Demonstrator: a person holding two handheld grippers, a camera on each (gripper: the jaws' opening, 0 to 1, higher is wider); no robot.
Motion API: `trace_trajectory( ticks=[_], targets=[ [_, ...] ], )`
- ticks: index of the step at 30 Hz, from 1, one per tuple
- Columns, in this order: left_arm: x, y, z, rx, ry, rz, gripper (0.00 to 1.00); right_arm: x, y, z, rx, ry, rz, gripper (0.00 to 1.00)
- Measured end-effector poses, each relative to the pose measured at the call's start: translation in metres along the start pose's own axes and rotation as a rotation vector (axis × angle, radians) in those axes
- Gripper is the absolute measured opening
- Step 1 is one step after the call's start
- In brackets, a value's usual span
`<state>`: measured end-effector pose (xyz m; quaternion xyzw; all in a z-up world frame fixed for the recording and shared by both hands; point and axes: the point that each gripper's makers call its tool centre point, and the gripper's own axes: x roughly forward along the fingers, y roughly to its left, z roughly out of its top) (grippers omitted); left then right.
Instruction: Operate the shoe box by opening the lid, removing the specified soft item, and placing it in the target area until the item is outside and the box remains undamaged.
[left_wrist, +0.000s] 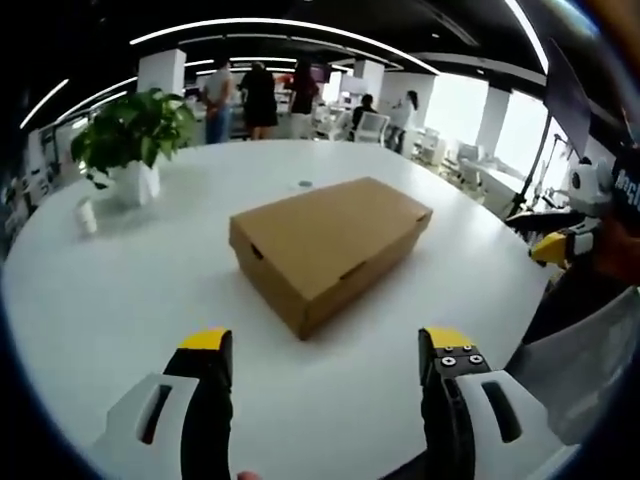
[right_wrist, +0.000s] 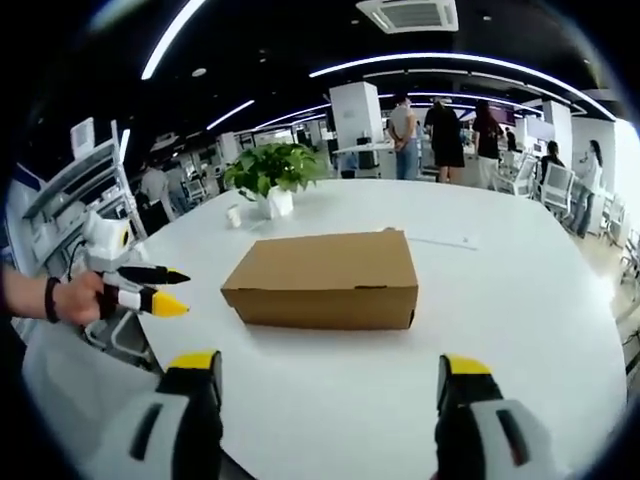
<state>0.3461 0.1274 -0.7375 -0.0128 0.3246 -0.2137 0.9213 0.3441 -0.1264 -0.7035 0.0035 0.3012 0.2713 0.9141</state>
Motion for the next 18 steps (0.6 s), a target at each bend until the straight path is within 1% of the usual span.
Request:
trace_trajectory(
  ticks=[4, 8, 11, 18],
  targets=[
    [0.009, -0.002, 0.0, 0.005, 0.0, -0.013, 0.79, 0.007, -0.007, 0.0, 0.004, 0.005, 0.004, 0.89],
    [0.018, -0.004, 0.001, 0.027, 0.01, -0.02, 0.79, 0.014, -0.012, 0.004, 0.011, 0.0, 0.004, 0.89],
    [0.023, 0.0, 0.003, 0.04, 0.012, -0.023, 0.79, 0.023, -0.016, 0.007, 0.009, 0.003, 0.013, 0.89],
    [0.032, 0.012, 0.007, 0.03, 0.012, -0.011, 0.79, 0.039, -0.022, 0.016, -0.01, 0.008, 0.034, 0.89]
  ],
)
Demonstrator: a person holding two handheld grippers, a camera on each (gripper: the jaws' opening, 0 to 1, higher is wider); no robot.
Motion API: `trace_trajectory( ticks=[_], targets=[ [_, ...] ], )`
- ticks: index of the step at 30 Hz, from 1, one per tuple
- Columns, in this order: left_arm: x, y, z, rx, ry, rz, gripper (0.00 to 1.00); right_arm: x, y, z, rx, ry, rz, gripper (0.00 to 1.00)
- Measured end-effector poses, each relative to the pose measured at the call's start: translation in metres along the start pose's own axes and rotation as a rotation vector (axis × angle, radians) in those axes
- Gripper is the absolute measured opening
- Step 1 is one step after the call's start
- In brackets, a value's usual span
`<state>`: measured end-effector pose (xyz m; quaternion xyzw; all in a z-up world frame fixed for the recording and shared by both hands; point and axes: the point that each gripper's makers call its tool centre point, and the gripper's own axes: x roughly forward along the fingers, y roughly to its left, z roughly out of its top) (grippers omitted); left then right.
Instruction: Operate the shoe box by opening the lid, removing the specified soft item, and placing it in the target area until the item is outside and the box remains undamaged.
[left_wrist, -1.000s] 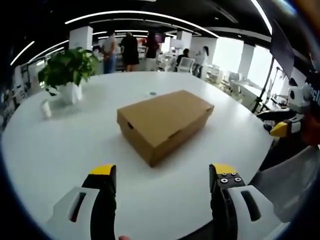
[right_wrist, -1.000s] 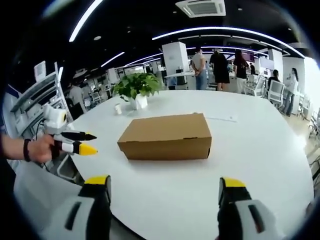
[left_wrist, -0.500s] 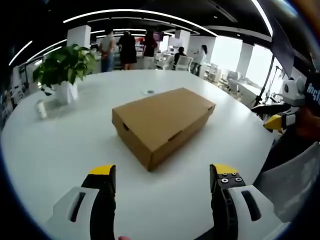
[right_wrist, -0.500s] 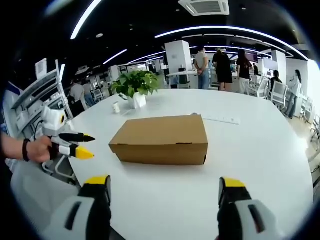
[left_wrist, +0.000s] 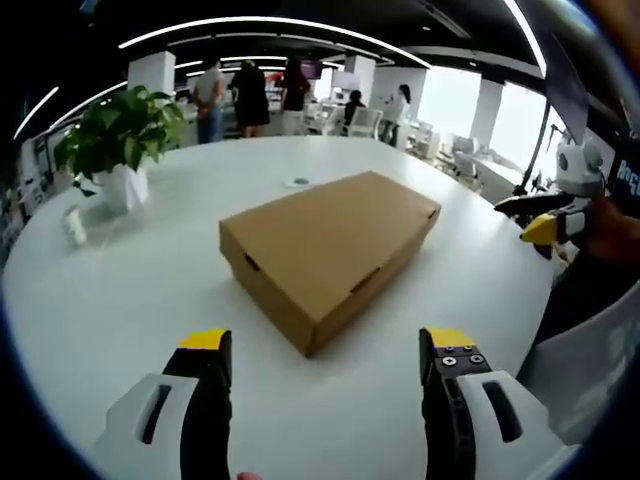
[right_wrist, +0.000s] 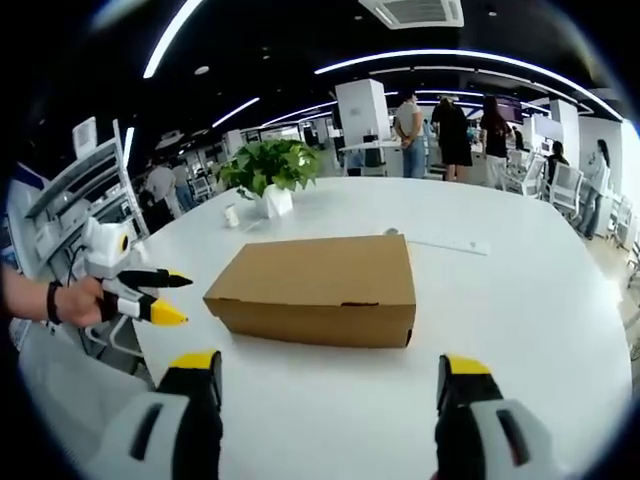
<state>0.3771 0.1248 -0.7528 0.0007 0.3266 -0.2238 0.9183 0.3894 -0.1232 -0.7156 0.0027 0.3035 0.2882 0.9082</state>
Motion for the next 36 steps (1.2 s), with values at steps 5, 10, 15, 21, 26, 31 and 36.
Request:
trace_trajectory(
  ticks=[5, 10, 15, 21, 26, 31, 36],
  targets=[
    [0.004, 0.001, 0.004, 0.008, 0.002, -0.001, 0.79, 0.014, -0.005, 0.006, -0.003, 0.001, 0.014, 0.88],
    [0.012, 0.004, 0.008, 0.008, 0.002, -0.004, 0.78, 0.027, -0.011, 0.016, 0.004, -0.01, 0.024, 0.88],
    [0.018, 0.004, 0.01, 0.023, 0.006, -0.014, 0.78, 0.037, -0.016, 0.016, 0.004, -0.008, 0.026, 0.88],
    [0.027, 0.006, 0.01, 0.022, 0.012, -0.02, 0.78, 0.048, -0.018, 0.016, -0.004, 0.001, 0.037, 0.88],
    [0.033, 0.005, 0.009, 0.017, 0.016, -0.022, 0.78, 0.059, -0.022, 0.017, 0.002, 0.006, 0.044, 0.88],
    [0.038, 0.005, 0.011, 0.02, 0.019, -0.025, 0.78, 0.07, -0.024, 0.017, 0.007, 0.01, 0.053, 0.88],
    [0.043, 0.007, 0.016, 0.013, 0.012, -0.029, 0.77, 0.079, -0.024, 0.018, 0.021, 0.012, 0.064, 0.88]
  ],
)
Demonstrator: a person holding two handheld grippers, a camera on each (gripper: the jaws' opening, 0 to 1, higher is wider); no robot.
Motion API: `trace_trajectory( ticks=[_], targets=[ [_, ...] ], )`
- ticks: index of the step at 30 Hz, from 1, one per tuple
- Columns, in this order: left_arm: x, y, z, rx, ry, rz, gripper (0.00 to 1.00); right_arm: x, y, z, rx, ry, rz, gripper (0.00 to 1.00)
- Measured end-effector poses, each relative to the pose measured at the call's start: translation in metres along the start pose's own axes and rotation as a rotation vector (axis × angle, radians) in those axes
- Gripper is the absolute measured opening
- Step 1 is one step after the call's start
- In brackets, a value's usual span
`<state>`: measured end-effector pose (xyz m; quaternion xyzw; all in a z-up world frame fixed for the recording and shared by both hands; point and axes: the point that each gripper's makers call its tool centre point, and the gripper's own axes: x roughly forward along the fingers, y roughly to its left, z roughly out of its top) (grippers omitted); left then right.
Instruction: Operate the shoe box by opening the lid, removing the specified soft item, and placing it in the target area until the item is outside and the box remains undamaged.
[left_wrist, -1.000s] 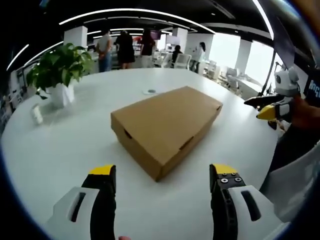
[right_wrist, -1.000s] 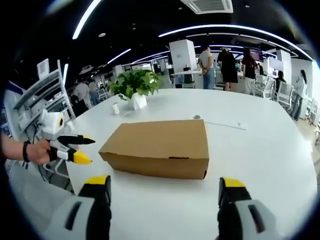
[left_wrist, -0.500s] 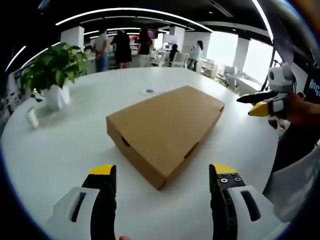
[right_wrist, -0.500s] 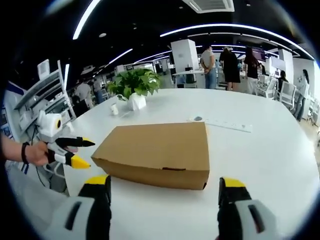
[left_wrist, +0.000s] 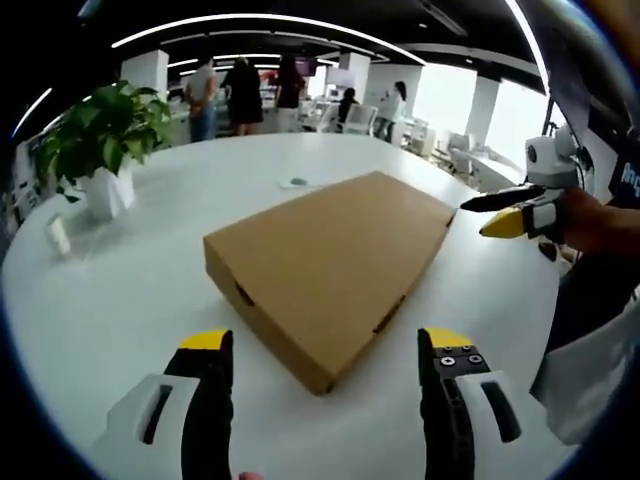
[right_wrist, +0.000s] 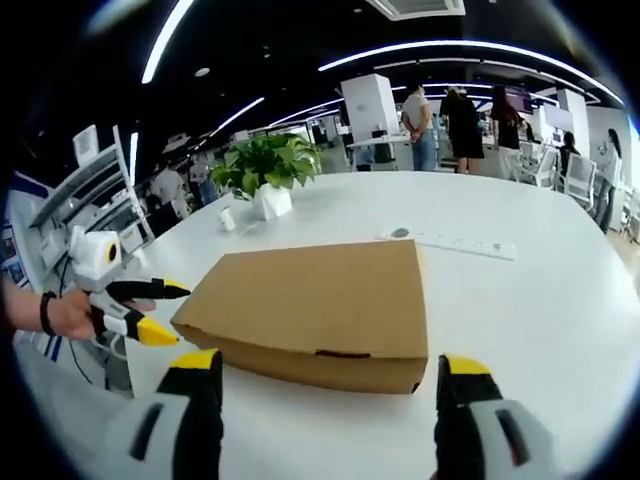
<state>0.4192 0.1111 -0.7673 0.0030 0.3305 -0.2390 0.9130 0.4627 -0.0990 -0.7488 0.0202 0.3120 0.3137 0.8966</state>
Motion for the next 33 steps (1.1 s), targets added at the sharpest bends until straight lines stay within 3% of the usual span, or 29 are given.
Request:
trace_trajectory(
  ticks=[24, 33],
  targets=[
    [0.021, -0.001, 0.005, -0.019, 0.01, -0.009, 0.72, 0.031, -0.013, 0.0, 0.035, 0.016, 0.008, 0.83],
    [0.022, -0.001, 0.005, -0.019, 0.022, -0.009, 0.73, 0.035, -0.02, -0.007, 0.047, 0.048, -0.029, 0.75]
  ],
)
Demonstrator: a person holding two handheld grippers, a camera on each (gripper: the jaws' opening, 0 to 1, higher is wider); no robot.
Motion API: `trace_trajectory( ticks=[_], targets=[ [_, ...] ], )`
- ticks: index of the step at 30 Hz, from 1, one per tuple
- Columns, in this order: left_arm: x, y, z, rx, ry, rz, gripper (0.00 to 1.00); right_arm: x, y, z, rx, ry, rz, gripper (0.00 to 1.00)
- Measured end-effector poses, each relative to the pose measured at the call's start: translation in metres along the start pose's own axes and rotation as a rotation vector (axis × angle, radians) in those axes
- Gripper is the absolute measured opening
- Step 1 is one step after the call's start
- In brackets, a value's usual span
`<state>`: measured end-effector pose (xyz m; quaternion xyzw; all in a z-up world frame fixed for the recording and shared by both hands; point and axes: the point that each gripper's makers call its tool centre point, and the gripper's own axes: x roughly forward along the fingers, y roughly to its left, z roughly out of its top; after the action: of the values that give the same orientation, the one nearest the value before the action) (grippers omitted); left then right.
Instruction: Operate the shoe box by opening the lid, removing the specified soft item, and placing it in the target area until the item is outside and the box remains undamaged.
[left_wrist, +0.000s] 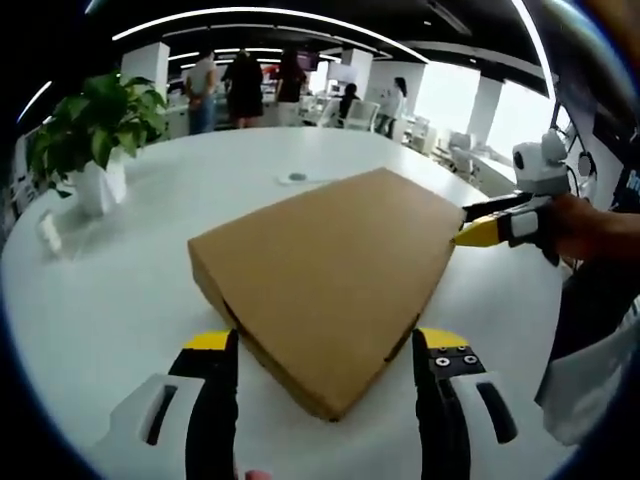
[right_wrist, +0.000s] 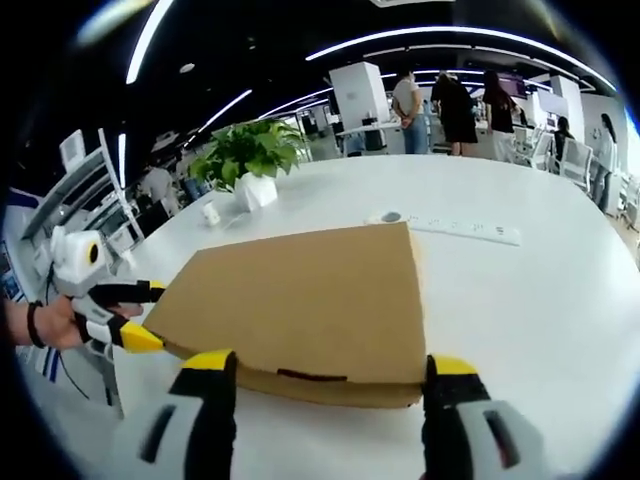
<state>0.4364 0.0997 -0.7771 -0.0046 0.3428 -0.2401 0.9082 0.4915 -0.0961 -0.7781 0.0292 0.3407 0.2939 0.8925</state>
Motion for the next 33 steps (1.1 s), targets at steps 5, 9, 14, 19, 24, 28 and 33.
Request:
trace_trajectory(
  ticks=[5, 9, 14, 19, 24, 28, 33],
  targets=[
    [0.0, 0.0, 0.0, 0.005, 0.004, -0.005, 0.72, 0.001, 0.0, 0.002, 0.024, 0.004, -0.029, 0.75],
    [-0.001, -0.001, -0.001, 0.022, 0.003, -0.003, 0.71, -0.002, 0.002, 0.001, 0.022, -0.004, -0.039, 0.75],
    [-0.006, 0.0, -0.003, 0.029, 0.005, -0.002, 0.69, -0.003, 0.011, 0.001, 0.02, -0.005, -0.043, 0.75],
    [-0.013, 0.004, -0.005, 0.027, 0.007, -0.007, 0.68, -0.002, 0.02, 0.0, 0.017, -0.003, -0.036, 0.74],
    [-0.021, 0.011, -0.009, 0.028, 0.013, 0.004, 0.68, 0.003, 0.031, -0.001, 0.008, 0.002, -0.021, 0.72],
    [-0.029, 0.021, -0.013, 0.023, 0.023, 0.018, 0.69, 0.01, 0.042, -0.001, -0.002, 0.023, -0.001, 0.72],
    [-0.043, 0.032, -0.022, 0.016, 0.034, 0.028, 0.69, 0.016, 0.061, -0.004, -0.012, 0.029, 0.016, 0.71]
  ],
)
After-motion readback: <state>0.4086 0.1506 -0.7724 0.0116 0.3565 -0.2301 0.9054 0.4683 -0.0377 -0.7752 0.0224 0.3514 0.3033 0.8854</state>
